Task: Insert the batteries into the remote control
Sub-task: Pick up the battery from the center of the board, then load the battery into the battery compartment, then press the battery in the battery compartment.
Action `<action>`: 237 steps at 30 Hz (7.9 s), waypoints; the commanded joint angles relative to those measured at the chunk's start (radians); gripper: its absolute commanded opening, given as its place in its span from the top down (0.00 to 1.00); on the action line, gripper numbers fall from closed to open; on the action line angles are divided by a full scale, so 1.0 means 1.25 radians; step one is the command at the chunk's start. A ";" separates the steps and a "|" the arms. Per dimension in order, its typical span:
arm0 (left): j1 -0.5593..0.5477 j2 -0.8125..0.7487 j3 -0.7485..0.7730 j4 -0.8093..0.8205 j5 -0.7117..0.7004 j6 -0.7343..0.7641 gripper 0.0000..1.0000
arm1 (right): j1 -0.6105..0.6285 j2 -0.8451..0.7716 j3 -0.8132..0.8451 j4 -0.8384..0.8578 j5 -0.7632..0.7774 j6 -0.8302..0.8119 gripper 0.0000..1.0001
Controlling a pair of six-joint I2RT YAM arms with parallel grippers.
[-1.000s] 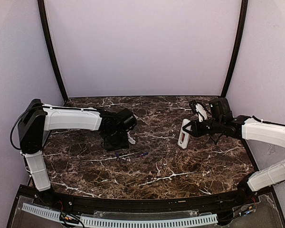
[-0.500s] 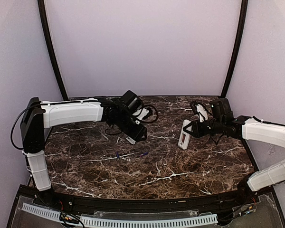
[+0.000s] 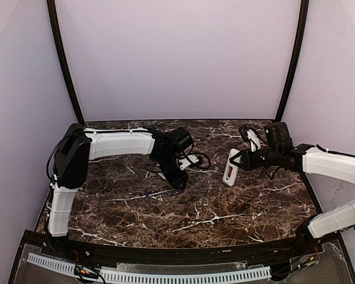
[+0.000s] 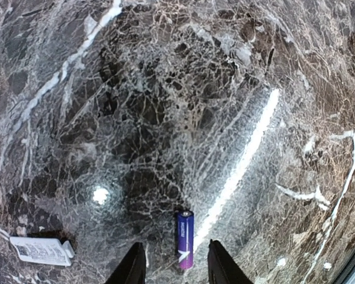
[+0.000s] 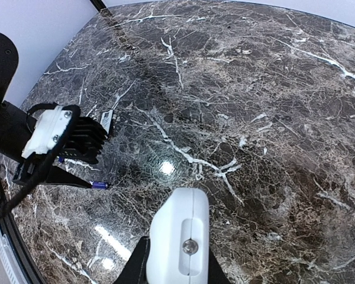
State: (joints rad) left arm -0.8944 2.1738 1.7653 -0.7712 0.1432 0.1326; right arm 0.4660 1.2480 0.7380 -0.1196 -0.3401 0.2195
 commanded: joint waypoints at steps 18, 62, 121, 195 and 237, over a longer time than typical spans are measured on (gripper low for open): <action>-0.021 0.014 0.011 -0.053 -0.065 0.002 1.00 | -0.009 0.019 -0.025 0.128 -0.113 0.059 1.00; -0.110 -0.314 -0.389 0.632 -0.095 -0.271 1.00 | 0.095 0.335 -0.095 0.921 -0.389 0.563 1.00; -0.110 -0.224 -0.390 0.351 -0.041 -0.275 1.00 | 0.090 0.292 -0.101 1.057 -0.415 0.586 1.00; -0.097 -0.294 -0.355 0.367 -0.101 -0.210 0.78 | 0.082 0.275 -0.149 1.117 -0.419 0.580 1.00; -0.168 -0.300 -0.287 0.390 -0.147 -0.139 0.43 | 0.119 0.225 -0.131 0.741 -0.188 0.611 1.00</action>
State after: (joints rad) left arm -1.0977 1.7660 1.3548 -0.2085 -0.0563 -0.0551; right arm 0.6033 1.5536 0.5446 0.8330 -0.6060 0.9665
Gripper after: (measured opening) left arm 0.575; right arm 0.188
